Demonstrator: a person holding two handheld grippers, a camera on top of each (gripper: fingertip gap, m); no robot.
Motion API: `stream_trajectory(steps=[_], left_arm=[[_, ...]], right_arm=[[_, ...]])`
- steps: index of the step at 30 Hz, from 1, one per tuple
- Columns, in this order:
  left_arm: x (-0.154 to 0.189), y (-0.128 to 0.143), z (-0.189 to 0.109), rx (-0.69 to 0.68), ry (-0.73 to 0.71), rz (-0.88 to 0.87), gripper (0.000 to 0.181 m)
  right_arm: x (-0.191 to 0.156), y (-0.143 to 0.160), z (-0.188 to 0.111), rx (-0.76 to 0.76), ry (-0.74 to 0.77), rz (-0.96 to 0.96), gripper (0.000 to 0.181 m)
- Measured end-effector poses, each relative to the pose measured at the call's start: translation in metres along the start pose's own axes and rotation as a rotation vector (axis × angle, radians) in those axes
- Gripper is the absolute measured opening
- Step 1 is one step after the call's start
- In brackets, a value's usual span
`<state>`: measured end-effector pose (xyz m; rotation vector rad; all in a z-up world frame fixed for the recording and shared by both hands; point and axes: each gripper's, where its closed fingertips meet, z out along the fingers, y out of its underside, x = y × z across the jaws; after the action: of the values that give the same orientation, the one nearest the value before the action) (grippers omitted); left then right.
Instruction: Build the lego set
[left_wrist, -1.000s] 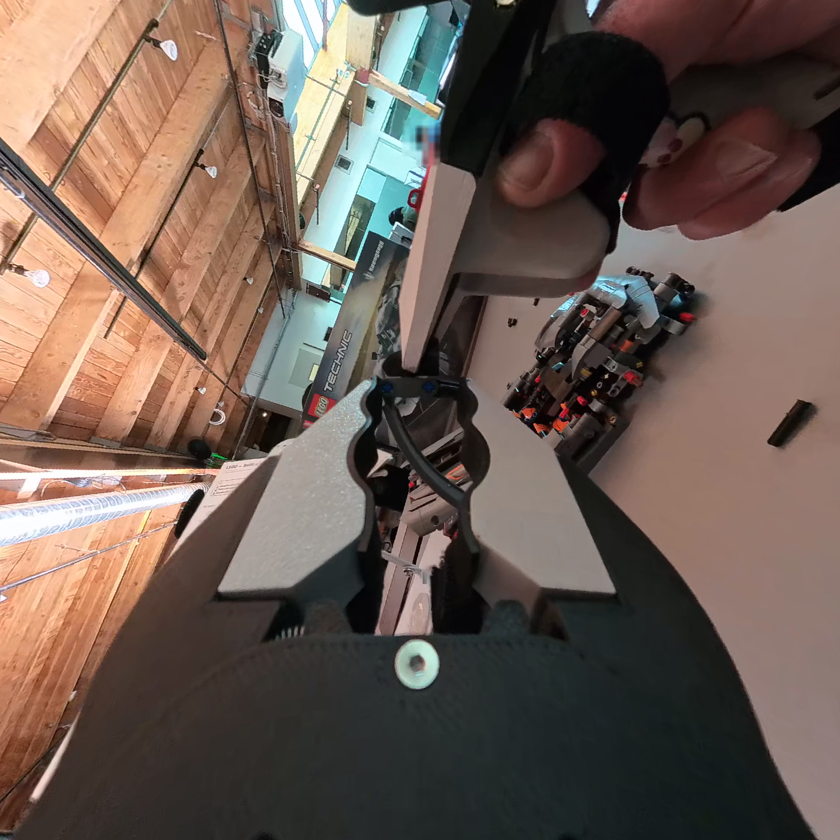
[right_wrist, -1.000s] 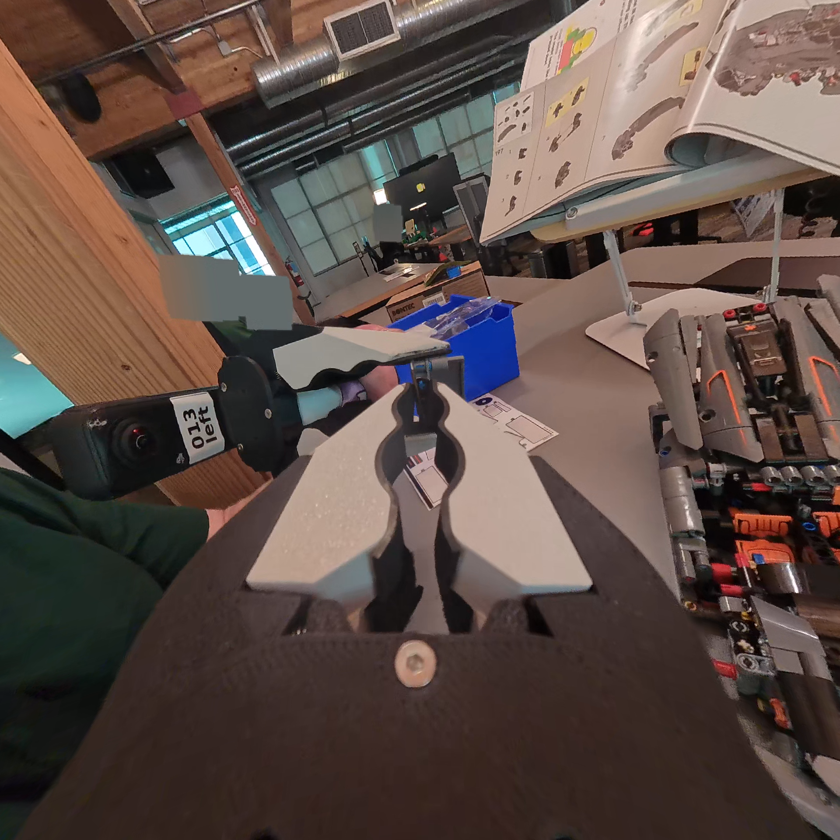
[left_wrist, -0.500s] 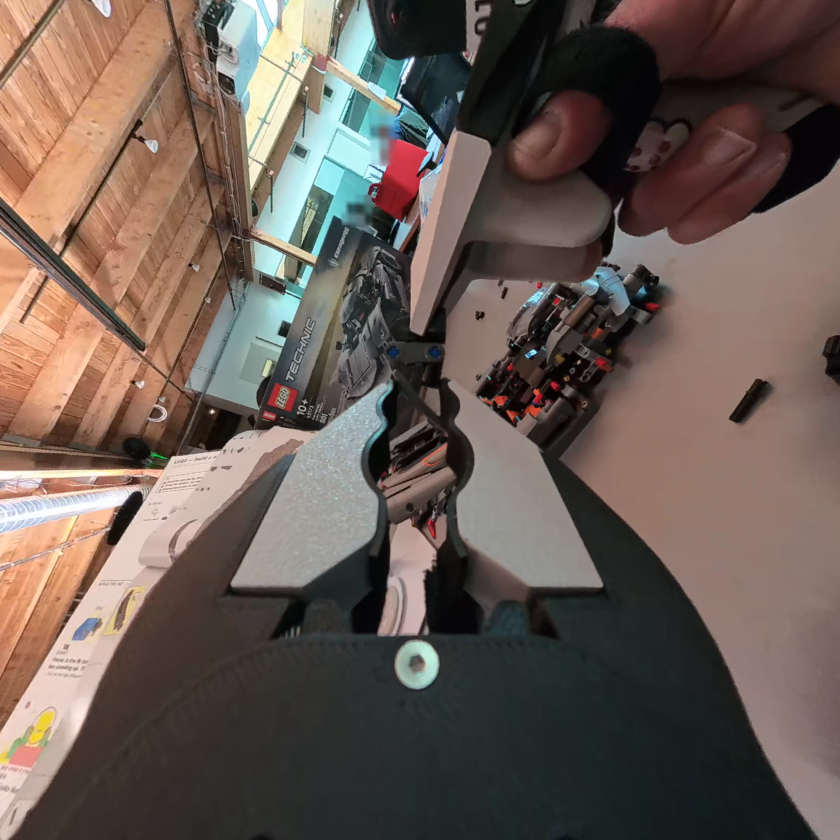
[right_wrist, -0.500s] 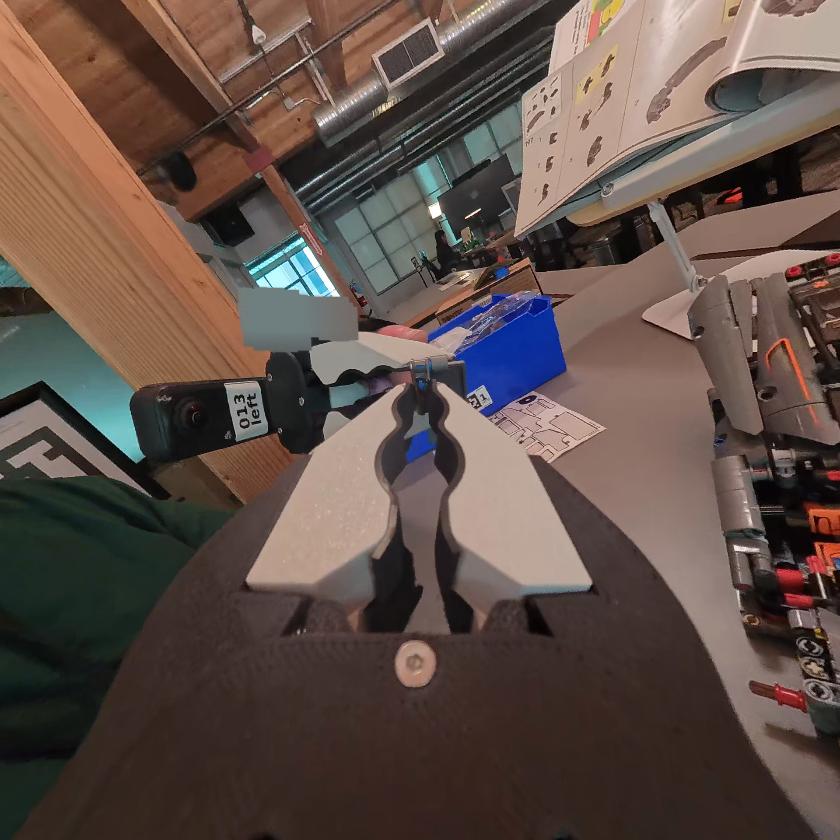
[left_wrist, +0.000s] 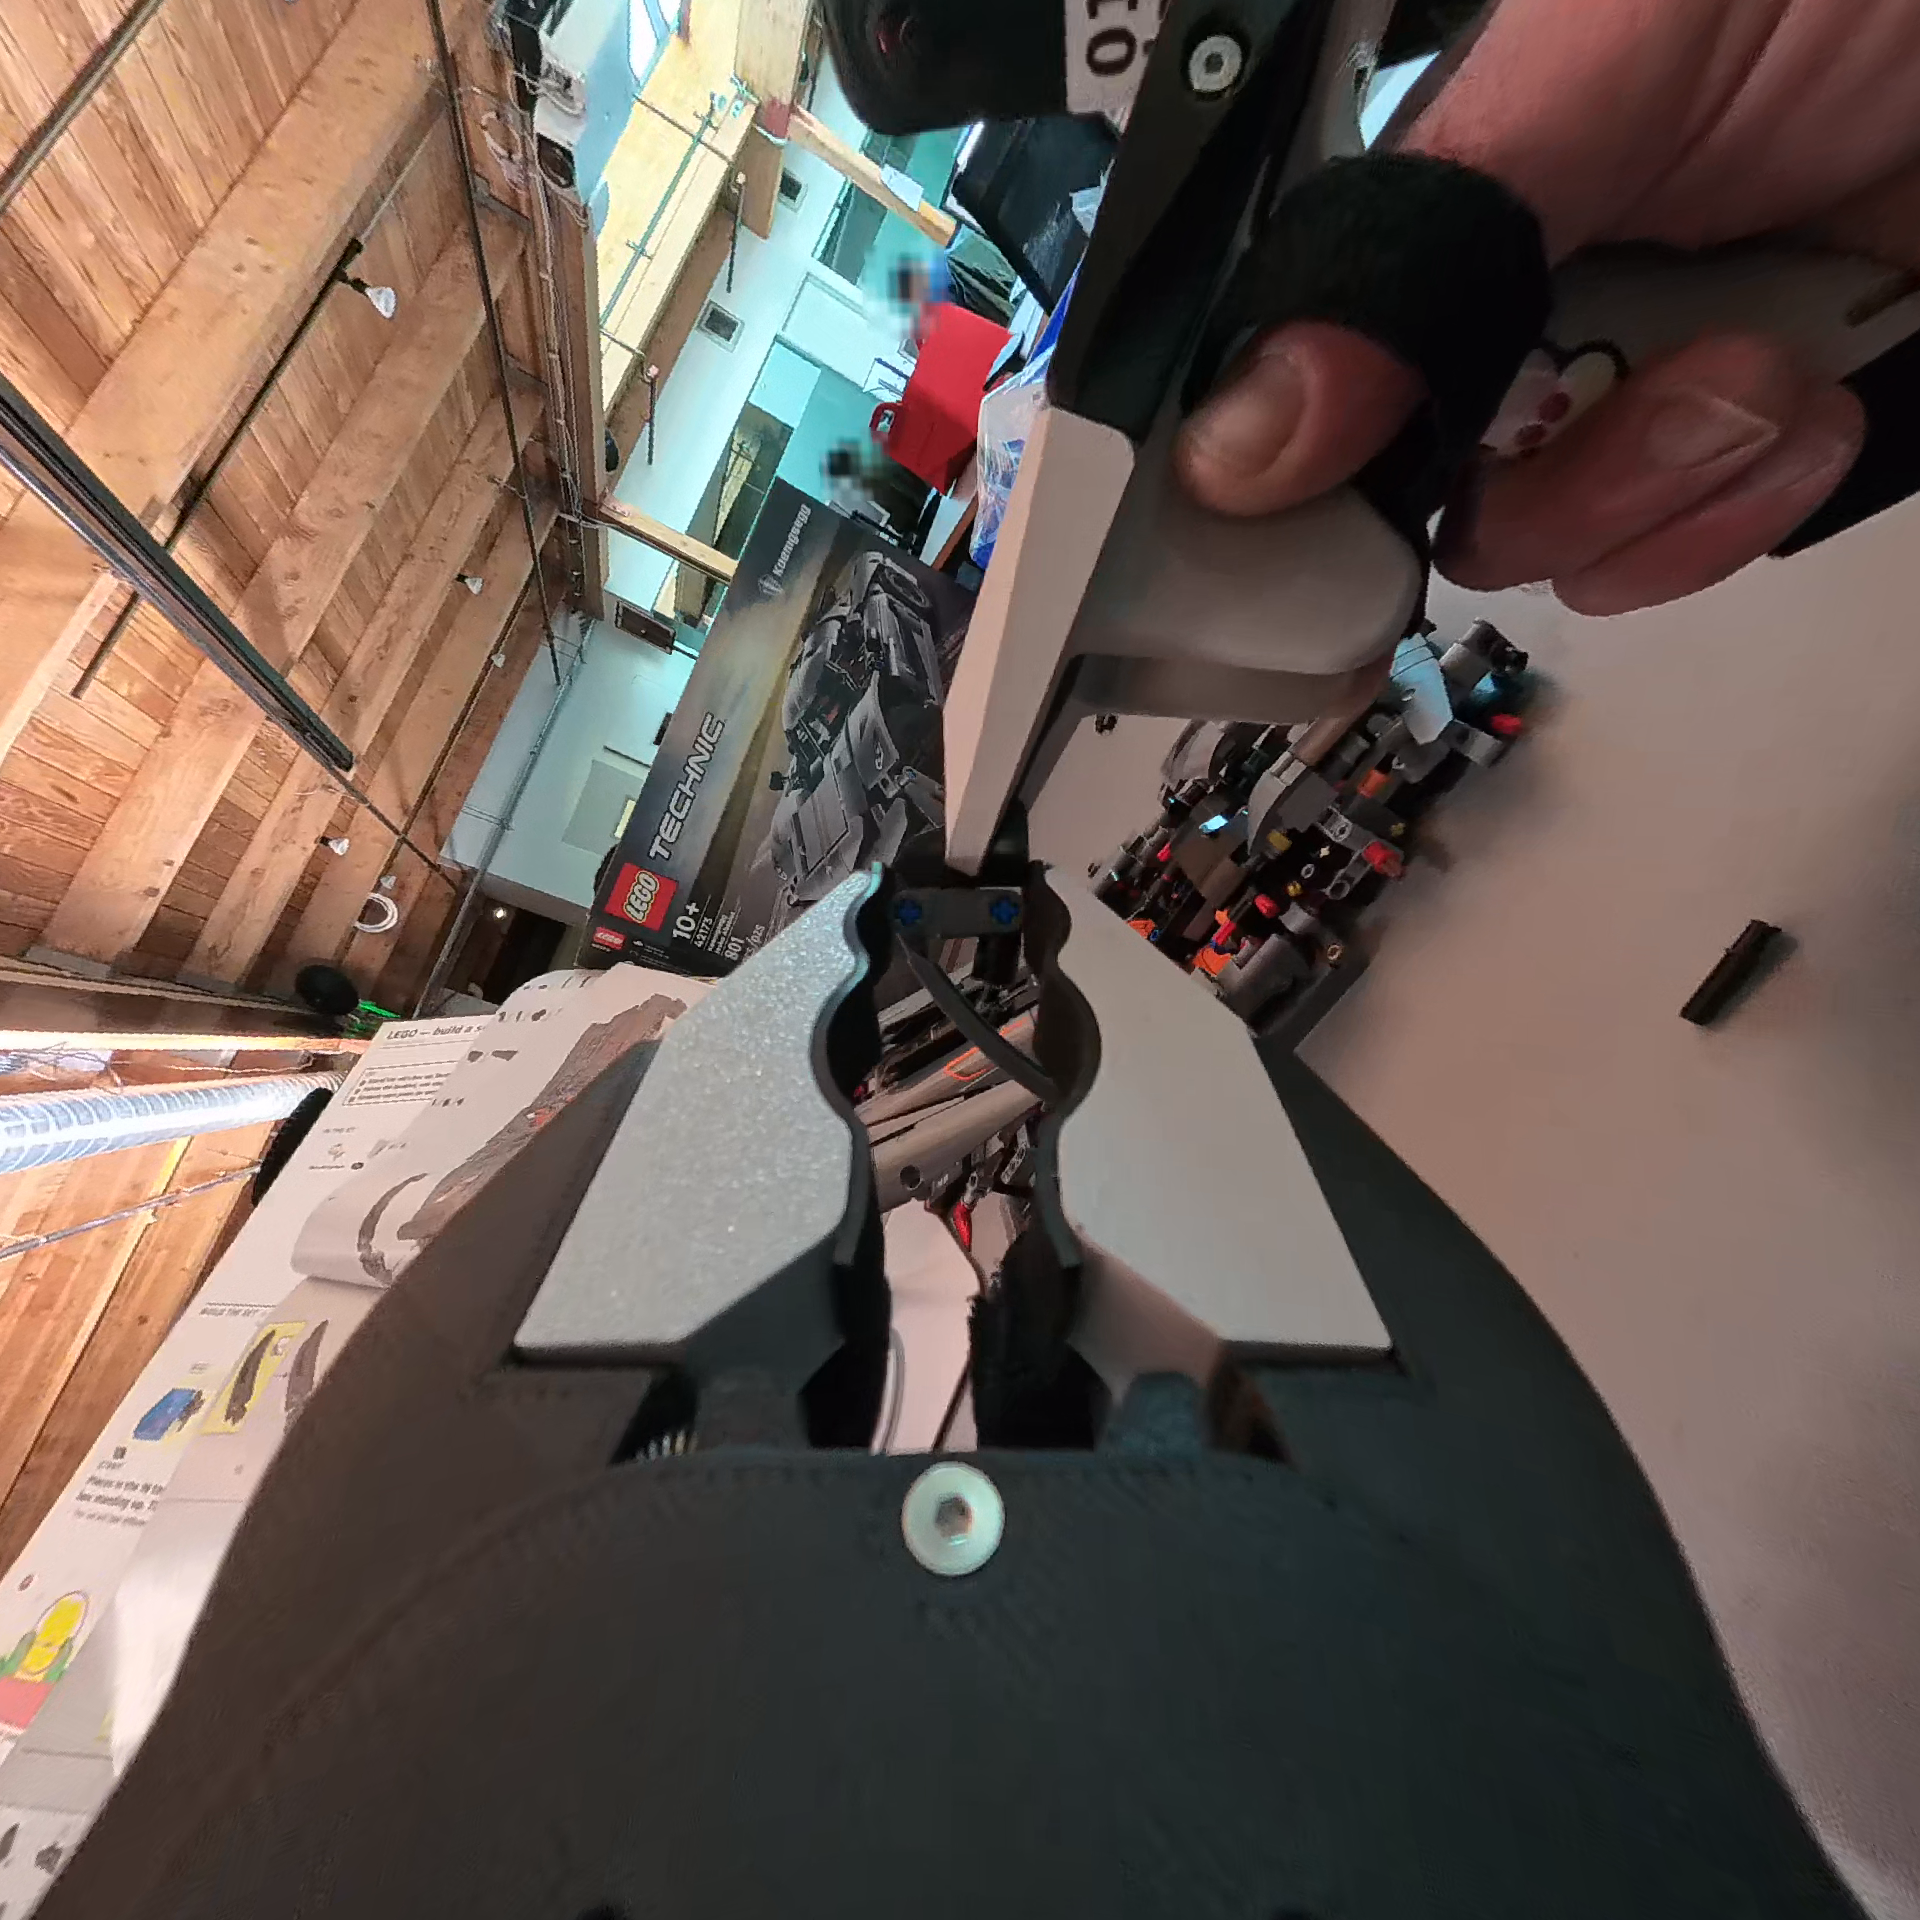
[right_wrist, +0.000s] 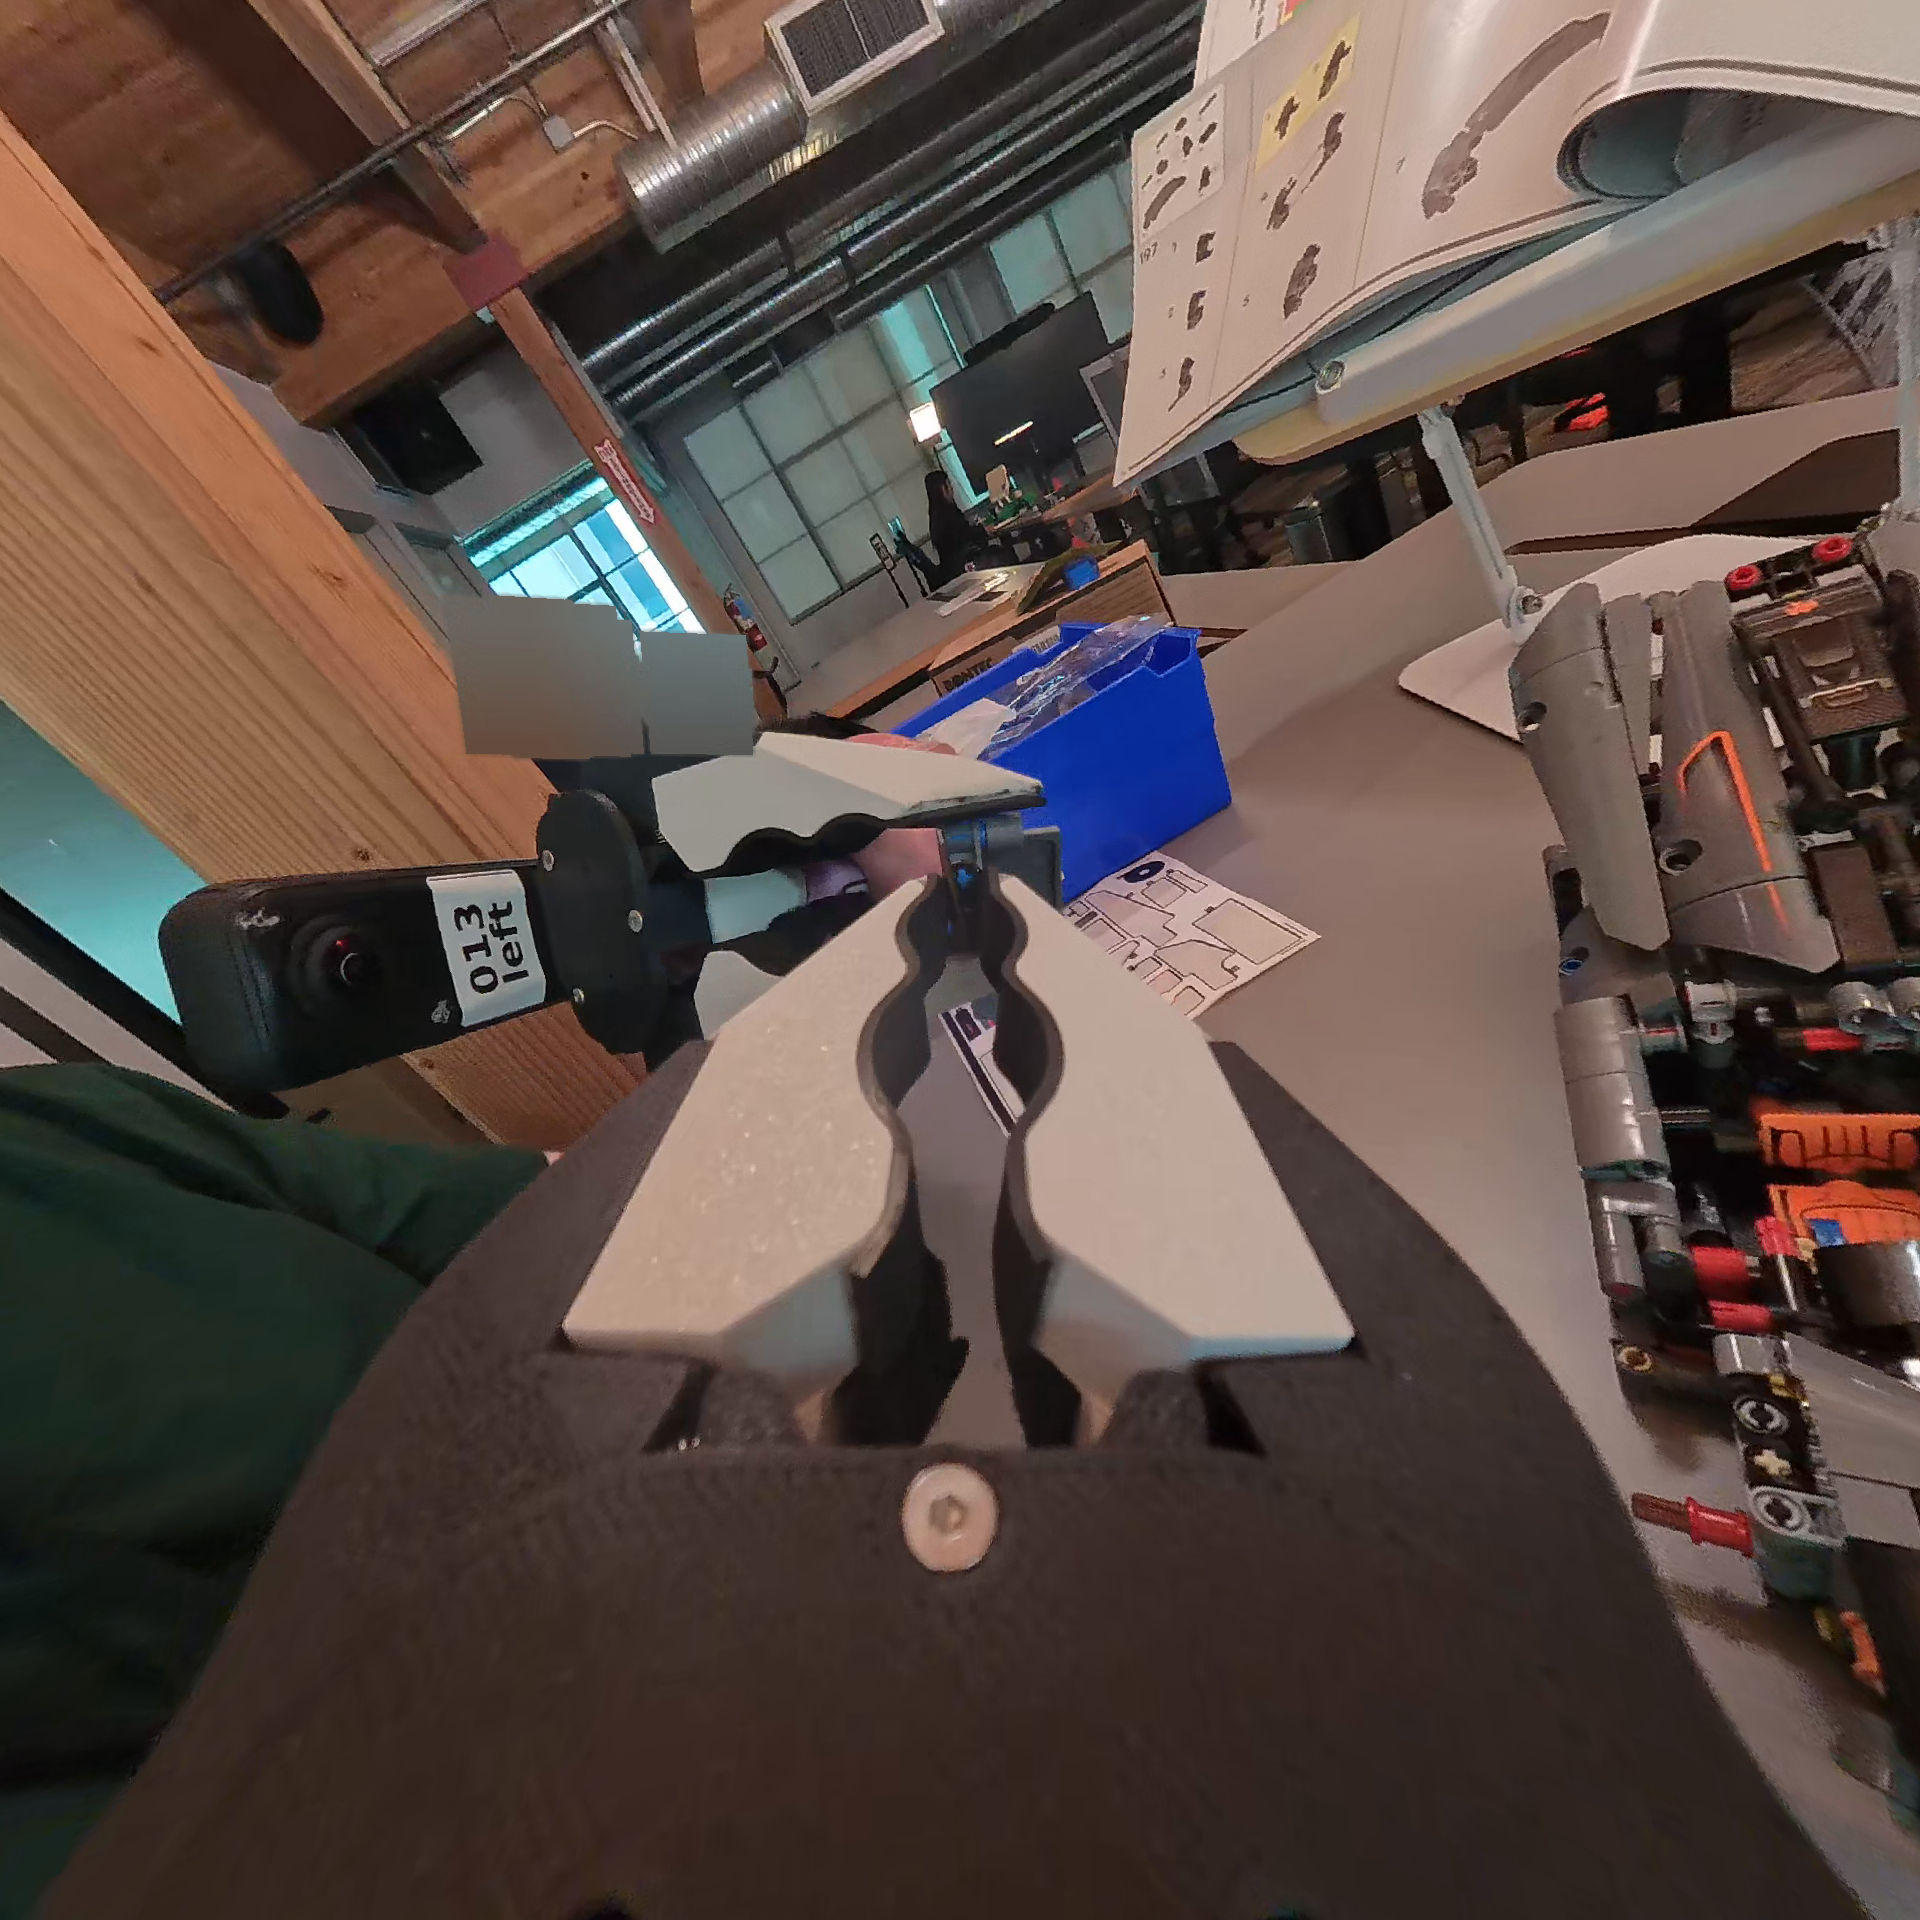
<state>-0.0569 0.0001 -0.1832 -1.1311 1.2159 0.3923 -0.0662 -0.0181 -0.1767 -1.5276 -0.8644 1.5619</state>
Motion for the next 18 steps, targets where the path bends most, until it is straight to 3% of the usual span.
stream_trajectory(steps=[10, 12, 14, 16, 18], left_arm=[[0.017, 0.008, -0.006, 0.011, 0.085, 0.027, 0.021], [0.005, 0.037, -0.009, -0.073, 0.053, 0.007, 0.022], [-0.003, 0.029, -0.019, 0.01, 0.084, -0.098, 0.023], [-0.001, 0.017, -0.016, 0.016, 0.091, -0.045, 0.022], [0.007, 0.024, -0.009, -0.01, 0.118, -0.065, 0.022]], right_arm=[[0.002, 0.017, -0.003, -0.136, -0.055, 0.014, 0.004], [0.013, -0.011, -0.028, -0.019, -0.031, 0.047, 0.004], [0.019, -0.002, -0.036, -0.101, 0.061, -0.062, 0.004], [0.007, 0.009, -0.026, -0.127, 0.0, -0.031, 0.004], [0.004, 0.003, -0.029, -0.079, -0.079, 0.056, 0.004]])
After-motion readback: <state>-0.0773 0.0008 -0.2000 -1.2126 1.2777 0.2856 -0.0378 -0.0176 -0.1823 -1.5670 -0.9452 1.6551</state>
